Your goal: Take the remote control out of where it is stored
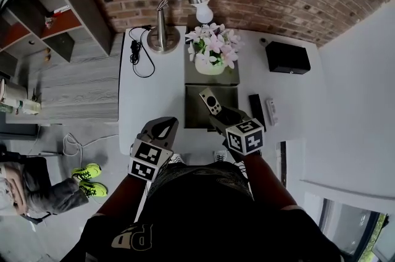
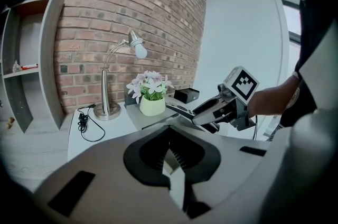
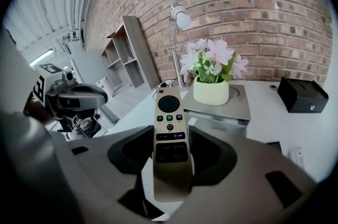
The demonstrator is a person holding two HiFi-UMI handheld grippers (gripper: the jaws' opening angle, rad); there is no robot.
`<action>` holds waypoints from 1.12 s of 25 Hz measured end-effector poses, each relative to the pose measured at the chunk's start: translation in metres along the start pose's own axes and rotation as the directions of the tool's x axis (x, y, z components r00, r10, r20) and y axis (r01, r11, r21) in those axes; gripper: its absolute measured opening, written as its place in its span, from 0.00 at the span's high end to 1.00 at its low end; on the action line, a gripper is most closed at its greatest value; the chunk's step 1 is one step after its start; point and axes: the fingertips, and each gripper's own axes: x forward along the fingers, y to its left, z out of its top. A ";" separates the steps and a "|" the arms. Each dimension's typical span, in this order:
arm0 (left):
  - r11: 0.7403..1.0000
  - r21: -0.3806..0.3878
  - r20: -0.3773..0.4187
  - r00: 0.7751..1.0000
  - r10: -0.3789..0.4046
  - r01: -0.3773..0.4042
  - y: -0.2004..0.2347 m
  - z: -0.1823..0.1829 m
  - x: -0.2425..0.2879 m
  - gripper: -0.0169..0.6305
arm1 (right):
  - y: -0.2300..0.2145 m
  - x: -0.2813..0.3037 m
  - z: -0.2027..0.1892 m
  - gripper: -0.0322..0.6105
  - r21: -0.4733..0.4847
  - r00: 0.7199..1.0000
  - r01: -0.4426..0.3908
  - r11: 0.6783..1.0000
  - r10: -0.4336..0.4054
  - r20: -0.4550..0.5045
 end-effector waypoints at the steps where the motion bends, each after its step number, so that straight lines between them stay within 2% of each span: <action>1: 1.000 0.002 0.003 1.000 -0.001 0.001 -0.003 0.002 0.001 0.96 | 0.001 -0.005 0.001 0.62 0.003 1.000 -0.003 1.000 0.003 0.010; 8: 0.999 0.032 0.003 1.000 -0.014 0.014 -0.034 0.011 0.026 0.96 | -0.017 -0.034 -0.006 0.62 -0.034 1.000 0.008 0.999 -0.007 0.024; 17: 0.996 0.072 0.004 0.999 -0.045 0.045 -0.100 0.031 0.074 0.96 | -0.079 -0.082 -0.022 0.62 0.006 0.998 0.038 0.999 -0.039 0.059; 28: 0.995 0.100 -0.020 1.000 -0.021 0.022 -0.158 0.039 0.115 0.96 | -0.167 -0.126 -0.050 0.62 0.099 0.990 0.093 0.991 -0.103 0.100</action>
